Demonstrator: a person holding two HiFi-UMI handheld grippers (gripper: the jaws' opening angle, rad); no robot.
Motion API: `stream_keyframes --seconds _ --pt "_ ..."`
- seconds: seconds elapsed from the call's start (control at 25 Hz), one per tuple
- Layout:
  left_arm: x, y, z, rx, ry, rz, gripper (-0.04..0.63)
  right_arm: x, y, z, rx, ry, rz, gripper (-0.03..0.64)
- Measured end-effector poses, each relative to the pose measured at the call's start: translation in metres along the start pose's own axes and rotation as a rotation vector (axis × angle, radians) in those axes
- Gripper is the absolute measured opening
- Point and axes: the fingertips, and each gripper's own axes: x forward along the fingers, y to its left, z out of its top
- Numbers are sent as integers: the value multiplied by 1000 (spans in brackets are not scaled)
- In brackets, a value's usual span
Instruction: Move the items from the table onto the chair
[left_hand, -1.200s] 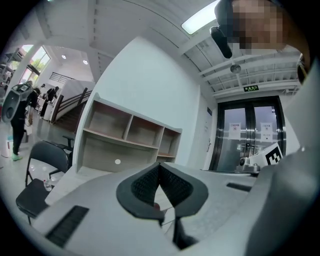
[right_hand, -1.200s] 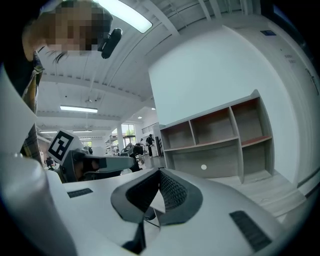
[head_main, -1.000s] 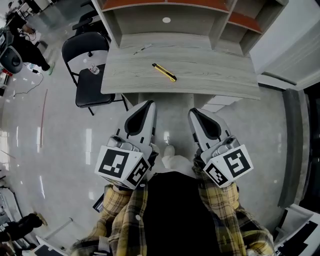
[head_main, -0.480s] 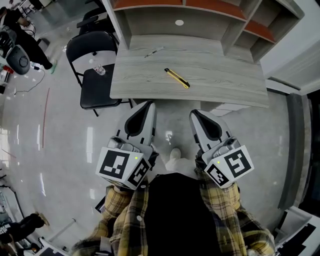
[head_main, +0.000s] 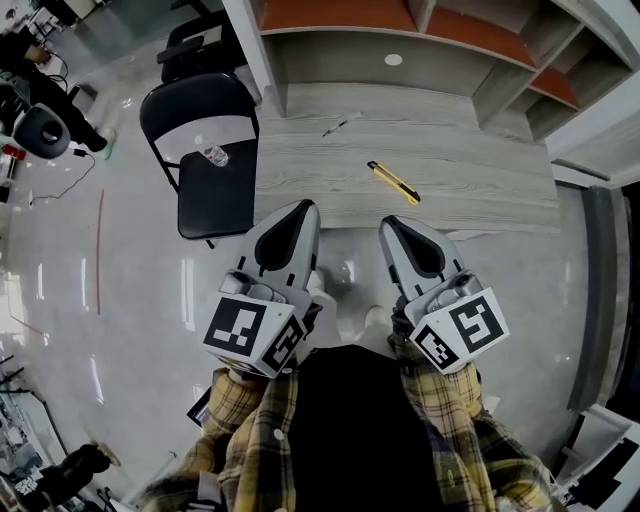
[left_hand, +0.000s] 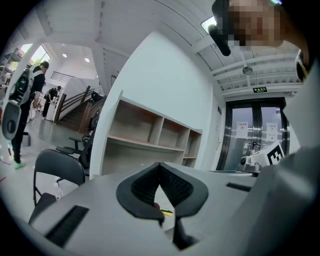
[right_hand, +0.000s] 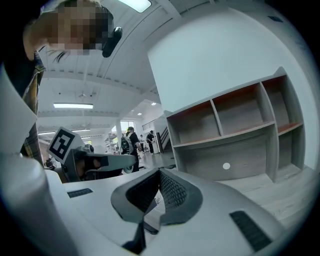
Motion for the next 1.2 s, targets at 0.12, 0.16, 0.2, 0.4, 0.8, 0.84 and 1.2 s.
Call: stream_keyframes --seconds 0.12,0.16,0.2,0.4,0.8,0.84,1.2 --pt "9 25 8 11 16 -40 3 27 0 2 6 -2 -42 17" --pt "12 33 10 13 23 -54 3 35 0 2 8 -1 -59 17" --pt "15 41 12 15 30 -67 3 43 -2 3 10 0 -76 17" --pt "31 70 16 17 70 -111 3 64 -17 7 5 17 -176 17" --pt "78 72 -5 -17 139 -152 3 61 -85 -17 34 106 -281 17" --pt "84 71 -5 -16 136 -147 3 61 -93 -20 31 115 -280 17" --pt "138 53 14 -9 79 -62 3 67 -167 -70 -6 300 -177 18"
